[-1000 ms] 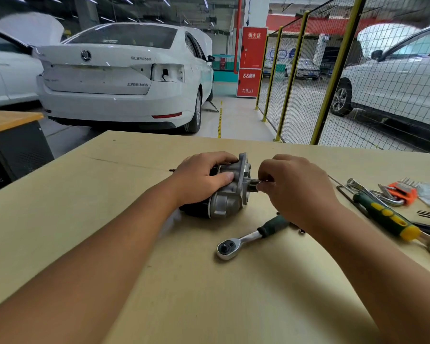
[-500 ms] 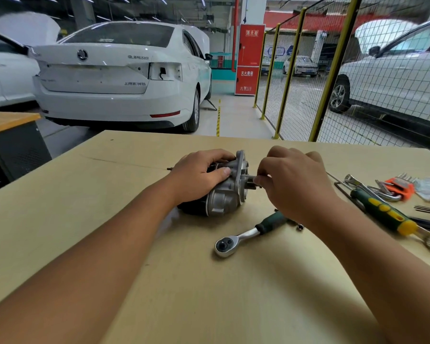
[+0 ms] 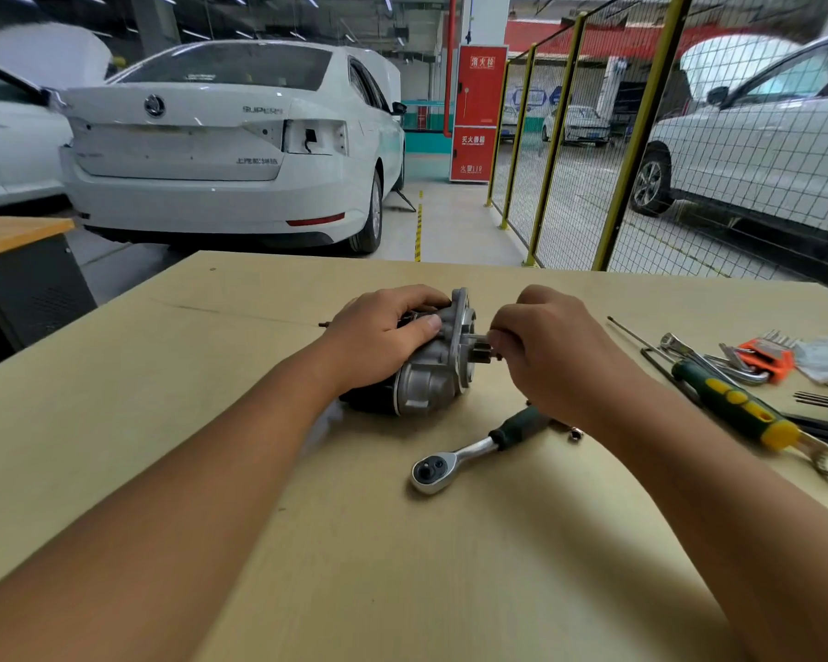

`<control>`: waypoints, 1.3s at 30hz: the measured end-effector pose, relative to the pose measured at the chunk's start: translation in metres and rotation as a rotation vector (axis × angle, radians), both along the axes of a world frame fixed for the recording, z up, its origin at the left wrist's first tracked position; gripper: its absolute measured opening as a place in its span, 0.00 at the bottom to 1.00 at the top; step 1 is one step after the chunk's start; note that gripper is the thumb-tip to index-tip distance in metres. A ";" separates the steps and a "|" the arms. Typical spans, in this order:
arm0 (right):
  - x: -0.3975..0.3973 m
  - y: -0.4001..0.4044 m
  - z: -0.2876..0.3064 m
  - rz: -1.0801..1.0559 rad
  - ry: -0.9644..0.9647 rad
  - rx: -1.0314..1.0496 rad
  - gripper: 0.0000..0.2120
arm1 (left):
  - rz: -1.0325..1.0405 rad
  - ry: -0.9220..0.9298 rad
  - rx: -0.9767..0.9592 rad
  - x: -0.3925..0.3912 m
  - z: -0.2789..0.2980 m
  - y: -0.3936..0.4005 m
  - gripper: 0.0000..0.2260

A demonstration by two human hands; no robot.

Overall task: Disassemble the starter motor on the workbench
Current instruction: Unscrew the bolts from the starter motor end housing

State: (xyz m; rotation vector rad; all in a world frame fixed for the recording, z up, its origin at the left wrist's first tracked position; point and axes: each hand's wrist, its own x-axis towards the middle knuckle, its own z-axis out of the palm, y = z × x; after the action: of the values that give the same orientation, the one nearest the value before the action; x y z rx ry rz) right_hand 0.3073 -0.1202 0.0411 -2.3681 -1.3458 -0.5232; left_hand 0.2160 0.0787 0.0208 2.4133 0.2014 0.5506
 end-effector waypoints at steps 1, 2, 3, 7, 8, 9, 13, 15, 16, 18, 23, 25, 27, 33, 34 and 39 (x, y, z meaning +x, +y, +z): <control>0.001 0.000 0.000 -0.005 -0.008 -0.010 0.11 | -0.002 0.002 0.004 0.000 0.000 0.000 0.21; 0.001 0.000 -0.001 -0.018 -0.039 -0.027 0.11 | -0.002 0.004 0.011 -0.001 0.000 0.000 0.21; 0.000 0.000 -0.002 -0.048 -0.094 -0.047 0.11 | -0.002 0.007 0.018 -0.001 0.000 0.000 0.21; -0.005 0.000 -0.002 -0.164 -0.250 -0.076 0.08 | -0.012 0.013 0.031 -0.001 0.000 0.002 0.21; -0.006 0.000 -0.002 -0.170 -0.243 -0.072 0.07 | -0.014 0.016 0.032 -0.001 0.001 0.002 0.22; -0.006 0.000 -0.002 -0.169 -0.231 -0.065 0.06 | -0.017 0.020 0.032 -0.001 0.000 0.003 0.22; -0.006 -0.001 -0.001 -0.102 -0.151 -0.050 0.05 | -0.016 0.017 0.018 0.000 0.000 0.003 0.20; -0.006 -0.001 0.000 -0.034 -0.068 -0.035 0.05 | 0.001 -0.003 0.001 0.001 -0.002 0.002 0.18; -0.006 -0.001 0.000 -0.009 -0.027 -0.024 0.05 | 0.009 -0.012 0.000 0.001 -0.001 0.002 0.18; -0.004 -0.001 -0.001 0.002 0.031 -0.029 0.10 | 0.016 -0.013 0.007 0.001 -0.001 0.001 0.19; 0.001 0.001 -0.003 -0.037 -0.048 -0.091 0.13 | 0.004 -0.005 0.029 0.001 -0.001 0.002 0.19; -0.001 -0.002 -0.006 -0.103 -0.212 -0.104 0.12 | 0.003 -0.004 0.032 0.001 -0.002 0.001 0.19; -0.002 -0.003 -0.002 -0.165 -0.292 -0.093 0.12 | 0.001 -0.003 0.045 0.000 -0.001 0.001 0.20; -0.004 -0.001 0.000 -0.109 -0.141 -0.064 0.09 | -0.007 0.009 0.046 -0.002 0.003 -0.001 0.21; -0.002 -0.003 0.000 -0.095 -0.117 -0.063 0.10 | -0.008 0.009 0.041 -0.002 0.002 -0.001 0.21; 0.009 -0.005 0.003 -0.066 -0.044 -0.124 0.12 | 0.007 -0.006 0.016 0.000 0.001 -0.002 0.19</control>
State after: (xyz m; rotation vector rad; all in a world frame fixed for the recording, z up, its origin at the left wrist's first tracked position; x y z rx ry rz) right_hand 0.3159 -0.1249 0.0440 -2.5221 -1.3587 -0.5274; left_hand 0.2156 0.0768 0.0221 2.4269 0.2040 0.5654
